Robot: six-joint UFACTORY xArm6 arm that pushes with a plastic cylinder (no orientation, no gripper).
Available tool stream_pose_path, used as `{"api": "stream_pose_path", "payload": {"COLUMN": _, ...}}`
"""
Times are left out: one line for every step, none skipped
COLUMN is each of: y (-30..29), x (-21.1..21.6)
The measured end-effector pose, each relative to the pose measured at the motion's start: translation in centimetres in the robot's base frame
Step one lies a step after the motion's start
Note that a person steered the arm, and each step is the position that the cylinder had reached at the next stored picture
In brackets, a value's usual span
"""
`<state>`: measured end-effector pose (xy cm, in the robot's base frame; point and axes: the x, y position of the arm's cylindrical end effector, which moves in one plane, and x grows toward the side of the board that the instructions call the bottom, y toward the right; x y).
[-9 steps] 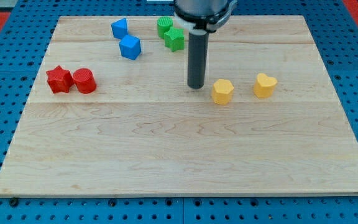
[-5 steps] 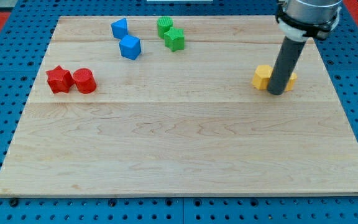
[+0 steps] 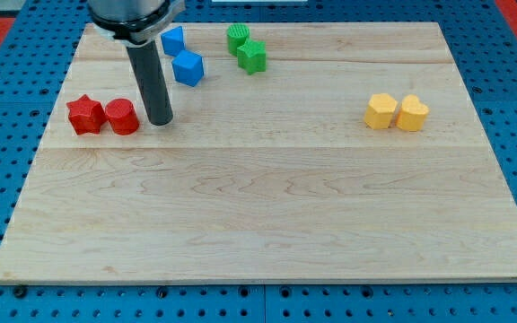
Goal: Push the yellow blocks together slightly towards the right edge of the board
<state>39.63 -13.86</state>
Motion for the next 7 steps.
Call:
{"api": "stream_pose_path", "payload": {"y": 0.0, "x": 0.0}}
{"api": "stream_pose_path", "payload": {"y": 0.0, "x": 0.0}}
{"api": "stream_pose_path", "payload": {"y": -3.3, "x": -4.9}}
{"api": "stream_pose_path", "payload": {"y": -8.1, "x": -13.5}}
{"api": "stream_pose_path", "payload": {"y": -4.2, "x": -19.9}}
{"api": "stream_pose_path", "payload": {"y": 2.0, "x": -18.6}}
{"api": "stream_pose_path", "payload": {"y": 3.9, "x": -18.5}}
